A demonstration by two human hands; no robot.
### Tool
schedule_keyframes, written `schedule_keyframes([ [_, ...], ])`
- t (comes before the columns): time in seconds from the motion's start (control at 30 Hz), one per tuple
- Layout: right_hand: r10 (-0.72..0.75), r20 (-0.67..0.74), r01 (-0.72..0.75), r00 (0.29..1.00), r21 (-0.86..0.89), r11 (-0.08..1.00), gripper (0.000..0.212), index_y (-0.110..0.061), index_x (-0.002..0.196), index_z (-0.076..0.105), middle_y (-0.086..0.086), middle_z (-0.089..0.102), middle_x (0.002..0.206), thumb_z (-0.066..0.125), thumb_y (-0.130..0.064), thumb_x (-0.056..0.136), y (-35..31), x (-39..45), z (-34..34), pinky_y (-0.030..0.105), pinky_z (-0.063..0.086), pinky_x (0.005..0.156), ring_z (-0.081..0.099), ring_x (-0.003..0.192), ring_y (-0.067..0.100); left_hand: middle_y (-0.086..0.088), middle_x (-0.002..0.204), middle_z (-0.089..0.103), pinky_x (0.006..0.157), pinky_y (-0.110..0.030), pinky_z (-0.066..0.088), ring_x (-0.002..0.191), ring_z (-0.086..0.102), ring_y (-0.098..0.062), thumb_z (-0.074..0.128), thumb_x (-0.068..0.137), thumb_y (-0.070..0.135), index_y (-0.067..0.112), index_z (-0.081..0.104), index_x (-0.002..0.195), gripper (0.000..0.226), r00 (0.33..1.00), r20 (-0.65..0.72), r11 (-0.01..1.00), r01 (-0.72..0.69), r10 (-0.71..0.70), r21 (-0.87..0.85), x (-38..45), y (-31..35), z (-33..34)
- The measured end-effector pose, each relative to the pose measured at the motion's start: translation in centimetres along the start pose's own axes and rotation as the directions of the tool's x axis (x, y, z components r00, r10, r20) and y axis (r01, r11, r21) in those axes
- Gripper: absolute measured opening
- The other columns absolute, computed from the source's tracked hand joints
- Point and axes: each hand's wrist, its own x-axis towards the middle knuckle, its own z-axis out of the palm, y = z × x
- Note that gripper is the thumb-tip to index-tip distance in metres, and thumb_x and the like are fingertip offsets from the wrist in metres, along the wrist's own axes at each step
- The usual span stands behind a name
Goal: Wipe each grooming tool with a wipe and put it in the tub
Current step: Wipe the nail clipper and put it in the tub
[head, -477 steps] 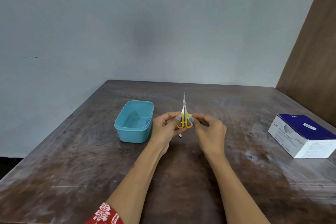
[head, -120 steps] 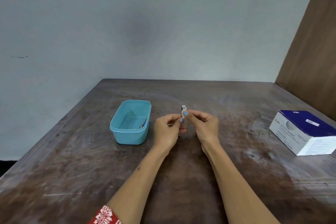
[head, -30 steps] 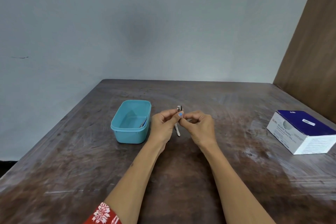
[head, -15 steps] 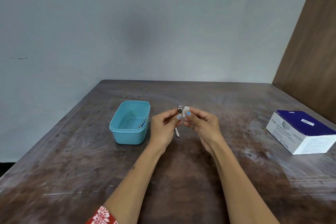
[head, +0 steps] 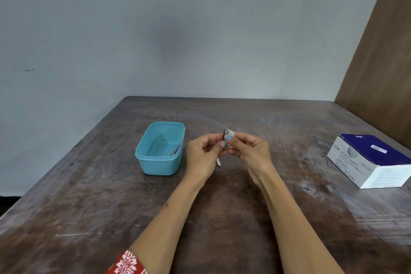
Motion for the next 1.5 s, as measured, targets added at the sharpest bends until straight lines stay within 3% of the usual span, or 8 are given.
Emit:
schedule_keyframes([
  [0.33,0.012,-0.070,-0.010,0.997,0.025,1.000,0.011,-0.007,0.078,0.071,0.008,0.066,0.064,0.068,-0.016,0.083,0.2,0.5,0.3,0.024,0.055,0.059,0.060,0.054,0.012,-0.008,0.090,0.070,0.068,-0.020,0.057,0.081,0.069,-0.015,0.064,0.083,-0.003,0.002,0.067,0.102,0.020,1.000,-0.014,1.000,0.001,-0.001,0.026,0.1,-0.2,-0.1],
  [0.57,0.015,-0.114,-0.009,0.993,0.058,0.998,0.018,-0.006,0.076,0.071,0.007,0.070,0.064,0.058,0.002,0.086,0.4,0.6,0.0,0.023,0.057,0.061,0.064,0.057,0.013,-0.005,0.087,0.070,0.067,-0.018,0.056,0.077,0.068,-0.012,0.064,0.082,-0.003,0.003,0.067,0.101,0.020,1.000,-0.019,0.999,0.008,-0.007,0.043,-0.1,-0.1,0.0],
  [0.7,-0.089,-0.198,0.068,0.976,-0.113,0.991,0.018,-0.016,0.078,0.073,-0.006,0.073,0.071,0.063,-0.002,0.084,0.9,1.0,-0.2,0.020,0.054,0.069,0.065,0.067,0.003,-0.003,0.087,0.070,0.070,-0.022,0.058,0.080,0.069,-0.014,0.066,0.081,-0.002,0.004,0.068,0.101,0.021,0.999,-0.036,0.997,0.024,-0.022,0.071,-0.1,-0.1,0.1],
  [0.83,-0.197,-0.204,0.143,0.959,-0.250,0.958,0.022,-0.026,0.080,0.073,-0.003,0.073,0.080,0.068,-0.005,0.082,1.0,1.0,-0.4,0.032,0.054,0.081,0.067,0.077,0.008,-0.005,0.086,0.070,0.069,-0.023,0.058,0.076,0.068,-0.012,0.067,0.080,-0.004,0.002,0.068,0.101,0.022,0.999,-0.035,0.998,0.041,-0.039,0.057,0.0,-0.2,0.1],
  [0.93,-0.221,-0.150,0.185,0.964,-0.221,0.958,0.019,-0.019,0.083,0.071,0.002,0.073,0.077,0.068,0.000,0.081,0.8,0.6,0.2,0.035,0.057,0.076,0.069,0.073,0.015,-0.007,0.087,0.071,0.068,-0.023,0.058,0.076,0.069,-0.013,0.067,0.080,-0.003,0.002,0.068,0.100,0.020,0.998,-0.041,0.998,0.049,-0.048,0.045,0.0,-0.2,0.1],
  [1.13,-0.198,-0.138,0.181,0.970,-0.125,0.975,0.012,-0.002,0.087,0.070,0.005,0.073,0.071,0.060,0.004,0.084,0.5,0.1,0.6,0.023,0.057,0.062,0.071,0.067,0.017,-0.006,0.090,0.071,0.070,-0.024,0.059,0.079,0.070,-0.014,0.065,0.082,-0.002,0.002,0.068,0.103,0.021,0.996,-0.065,0.997,0.063,-0.061,0.041,0.0,-0.1,-0.2],
  [1.3,-0.161,-0.077,0.153,0.984,-0.102,0.983,0.009,-0.003,0.080,0.072,0.007,0.073,0.073,0.074,0.003,0.073,0.7,0.2,0.5,0.023,0.057,0.064,0.071,0.069,0.017,-0.008,0.087,0.071,0.070,-0.025,0.058,0.077,0.070,-0.013,0.065,0.082,-0.002,0.001,0.068,0.102,0.020,0.996,-0.064,0.998,0.058,-0.056,0.034,0.1,-0.2,-0.3],
  [1.5,-0.160,-0.132,0.154,0.978,-0.053,0.987,0.011,-0.011,0.074,0.070,0.001,0.073,0.069,0.076,-0.002,0.072,0.7,0.3,0.4,0.024,0.057,0.064,0.068,0.068,0.013,-0.007,0.085,0.071,0.068,-0.023,0.058,0.076,0.069,-0.015,0.066,0.081,-0.004,0.000,0.068,0.101,0.021,0.995,-0.018,0.994,0.095,-0.094,0.052,0.2,-0.2,-0.3],
])
